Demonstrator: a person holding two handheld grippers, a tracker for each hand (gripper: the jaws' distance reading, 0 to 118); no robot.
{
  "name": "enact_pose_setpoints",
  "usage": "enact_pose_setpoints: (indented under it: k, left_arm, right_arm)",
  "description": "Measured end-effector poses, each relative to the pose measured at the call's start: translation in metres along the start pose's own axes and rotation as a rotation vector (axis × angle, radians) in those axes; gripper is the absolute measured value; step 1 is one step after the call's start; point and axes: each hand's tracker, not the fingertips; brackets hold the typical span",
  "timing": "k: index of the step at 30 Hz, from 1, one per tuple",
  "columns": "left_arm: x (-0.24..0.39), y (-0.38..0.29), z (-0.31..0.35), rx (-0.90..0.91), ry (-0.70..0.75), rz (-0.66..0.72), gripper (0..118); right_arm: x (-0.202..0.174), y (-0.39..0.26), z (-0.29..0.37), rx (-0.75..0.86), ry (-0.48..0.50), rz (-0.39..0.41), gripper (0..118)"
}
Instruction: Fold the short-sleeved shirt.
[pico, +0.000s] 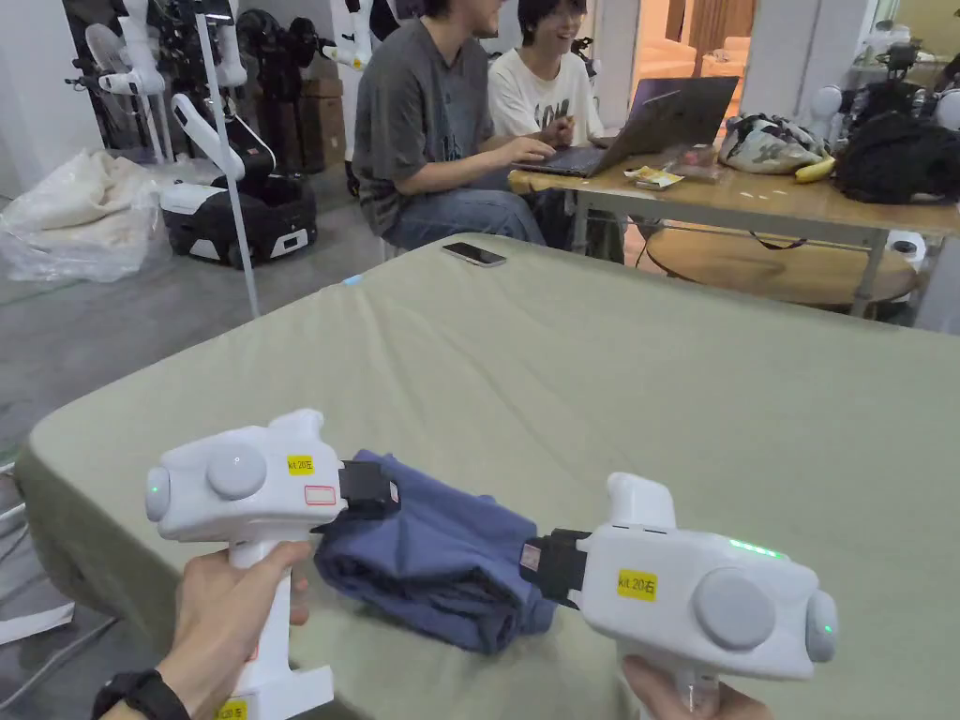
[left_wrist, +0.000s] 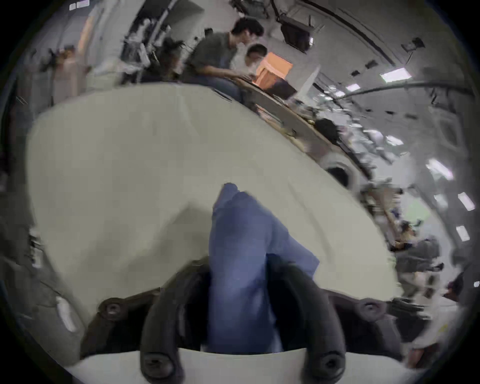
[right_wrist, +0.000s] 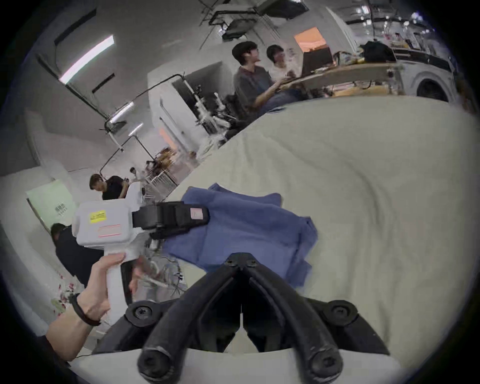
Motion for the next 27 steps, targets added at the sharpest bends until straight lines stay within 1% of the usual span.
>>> enact_pose_setpoints:
  k: [1, 2, 3, 4, 5, 7, 8, 9, 11, 12, 14, 15, 16, 17, 18, 19, 20, 22, 23, 24, 25, 26, 27]
  left_arm:
    - [0.002, 0.004, 0.008, 0.039, 0.045, -0.063, 70]
    - [0.005, 0.006, 0.018, 0.083, 0.070, -0.101, 73]
    - [0.011, 0.004, 0.034, 0.159, 0.071, -0.135, 73]
    - [0.019, -0.001, 0.056, 0.228, -0.003, -0.162, 73]
    - [0.029, -0.004, 0.071, 0.278, -0.049, -0.183, 73]
    - [0.065, -0.013, 0.099, 0.380, -0.049, -0.192, 73]
    - [0.075, -0.015, 0.110, 0.386, -0.097, -0.217, 73]
    - [0.094, -0.021, 0.121, 0.399, -0.150, -0.235, 73]
    - [0.131, -0.036, 0.138, 0.441, -0.225, -0.300, 73]
    - [0.159, -0.049, 0.152, 0.462, -0.250, -0.330, 73]
    - [0.192, -0.067, 0.164, 0.502, -0.301, -0.375, 71]
    - [0.209, -0.075, 0.169, 0.508, -0.324, -0.395, 63]
    - [0.223, -0.083, 0.172, 0.528, -0.345, -0.418, 52]
    - [0.235, -0.089, 0.175, 0.542, -0.348, -0.435, 34]
    - [0.249, -0.097, 0.179, 0.557, -0.376, -0.439, 5]
    - [0.262, -0.103, 0.181, 0.562, -0.404, -0.443, 0]
    - [0.272, -0.107, 0.181, 0.546, -0.442, -0.447, 0]
    - [0.297, -0.120, 0.183, 0.550, -0.438, -0.469, 0]
    - [0.308, -0.127, 0.184, 0.559, -0.409, -0.531, 0]
    - [0.319, -0.133, 0.184, 0.602, -0.346, -0.568, 0]
    - [0.328, -0.138, 0.183, 0.628, -0.305, -0.588, 0]
    - [0.334, -0.140, 0.181, 0.603, -0.301, -0.608, 0]
    - [0.337, -0.146, 0.179, 0.616, -0.316, -0.614, 0]
  right_arm:
    - [0.001, 0.001, 0.009, 0.019, -0.006, 0.029, 0]
    - [0.004, 0.003, 0.017, 0.040, -0.023, 0.071, 0]
    - [0.004, 0.002, 0.034, 0.073, -0.063, 0.120, 0]
    - [0.009, 0.004, 0.046, 0.106, -0.118, 0.148, 0]
    - [0.014, 0.006, 0.059, 0.131, -0.153, 0.156, 0]
    - [0.024, 0.003, 0.095, 0.202, -0.192, 0.137, 0]
    - [0.029, 0.001, 0.114, 0.245, -0.182, 0.137, 0]
    - [0.032, -0.002, 0.135, 0.285, -0.202, 0.155, 0]
    - [0.035, -0.008, 0.176, 0.354, -0.303, 0.205, 0]
    - [0.038, -0.011, 0.198, 0.373, -0.335, 0.231, 0]
    - [0.043, -0.020, 0.237, 0.407, -0.410, 0.281, 0]
    - [0.044, -0.027, 0.258, 0.436, -0.469, 0.305, 0]
    - [0.049, -0.035, 0.280, 0.469, -0.521, 0.311, 0]
    - [0.052, -0.040, 0.293, 0.488, -0.542, 0.302, 0]
    - [0.059, -0.048, 0.312, 0.523, -0.557, 0.288, 0]
    - [0.068, -0.055, 0.328, 0.565, -0.583, 0.262, 0]
    - [0.073, -0.060, 0.340, 0.586, -0.609, 0.239, 0]
    - [0.082, -0.073, 0.365, 0.618, -0.718, 0.254, 0]
    - [0.086, -0.075, 0.373, 0.637, -0.773, 0.252, 0]
    - [0.090, -0.078, 0.382, 0.662, -0.798, 0.240, 0]
    - [0.093, -0.080, 0.390, 0.696, -0.829, 0.205, 0]
    - [0.096, -0.081, 0.395, 0.712, -0.837, 0.185, 0]
    - [0.098, -0.080, 0.397, 0.718, -0.866, 0.202, 0]
